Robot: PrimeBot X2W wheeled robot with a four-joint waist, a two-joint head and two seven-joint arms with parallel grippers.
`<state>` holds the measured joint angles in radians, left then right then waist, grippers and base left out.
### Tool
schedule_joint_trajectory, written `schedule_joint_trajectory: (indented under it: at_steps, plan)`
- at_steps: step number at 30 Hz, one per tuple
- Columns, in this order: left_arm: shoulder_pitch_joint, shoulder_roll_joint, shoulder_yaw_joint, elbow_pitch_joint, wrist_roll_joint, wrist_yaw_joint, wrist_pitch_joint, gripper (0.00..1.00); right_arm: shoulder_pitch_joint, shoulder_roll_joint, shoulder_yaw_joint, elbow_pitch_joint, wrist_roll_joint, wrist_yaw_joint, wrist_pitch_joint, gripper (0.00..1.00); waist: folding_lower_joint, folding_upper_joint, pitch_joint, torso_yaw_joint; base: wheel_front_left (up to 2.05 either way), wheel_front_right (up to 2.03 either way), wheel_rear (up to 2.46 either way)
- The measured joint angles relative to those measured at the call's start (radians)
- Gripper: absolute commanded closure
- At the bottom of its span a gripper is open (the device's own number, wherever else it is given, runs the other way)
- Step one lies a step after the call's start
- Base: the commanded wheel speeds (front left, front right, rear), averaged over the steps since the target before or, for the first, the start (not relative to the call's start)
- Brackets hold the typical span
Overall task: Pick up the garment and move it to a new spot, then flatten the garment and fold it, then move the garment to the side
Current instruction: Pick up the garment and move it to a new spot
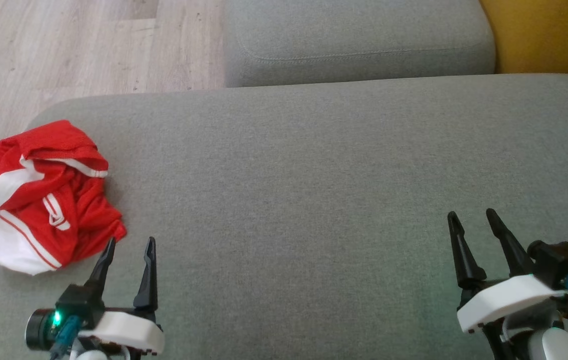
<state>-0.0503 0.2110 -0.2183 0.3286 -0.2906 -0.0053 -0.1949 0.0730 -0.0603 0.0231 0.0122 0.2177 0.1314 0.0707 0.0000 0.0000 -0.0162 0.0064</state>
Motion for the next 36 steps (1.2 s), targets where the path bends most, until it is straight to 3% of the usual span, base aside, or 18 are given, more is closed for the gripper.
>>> schedule_joint_trajectory:
  at_steps: [8,28,36]
  plan:
    - [-0.002,-0.001,0.018,0.002,-0.009,0.027,-0.011,0.00,-0.001,-0.004,0.017,-0.038,-0.015,0.000,0.006,0.00,0.0000,0.0000,0.009,0.071,0.00,0.00,0.00]
    - [-0.013,-0.003,0.076,0.013,-0.030,0.051,-0.054,0.00,-0.026,-0.011,0.064,-0.101,-0.026,0.000,0.045,0.00,0.0000,0.0000,0.034,0.427,0.00,0.00,0.00]
    - [-0.012,-0.004,0.093,-0.007,-0.030,0.059,-0.054,0.00,-0.026,-0.012,0.065,-0.113,-0.026,0.000,0.053,0.00,0.0000,0.0000,0.050,0.482,0.00,0.00,0.00]
